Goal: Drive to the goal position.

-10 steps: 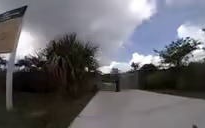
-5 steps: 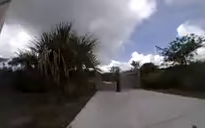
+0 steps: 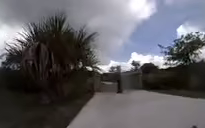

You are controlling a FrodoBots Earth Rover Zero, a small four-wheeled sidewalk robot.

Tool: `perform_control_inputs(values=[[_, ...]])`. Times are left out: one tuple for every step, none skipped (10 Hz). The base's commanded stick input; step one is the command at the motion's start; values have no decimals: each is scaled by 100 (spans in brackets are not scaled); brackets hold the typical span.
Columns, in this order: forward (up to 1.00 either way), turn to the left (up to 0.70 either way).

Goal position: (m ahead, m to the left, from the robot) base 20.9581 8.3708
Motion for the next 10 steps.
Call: perform_control_inputs(values=[[85,0],[85,0],[85,0],[85,0],[85,0],[85,0],[85,0],[85,0],[85,0],[85,0]])
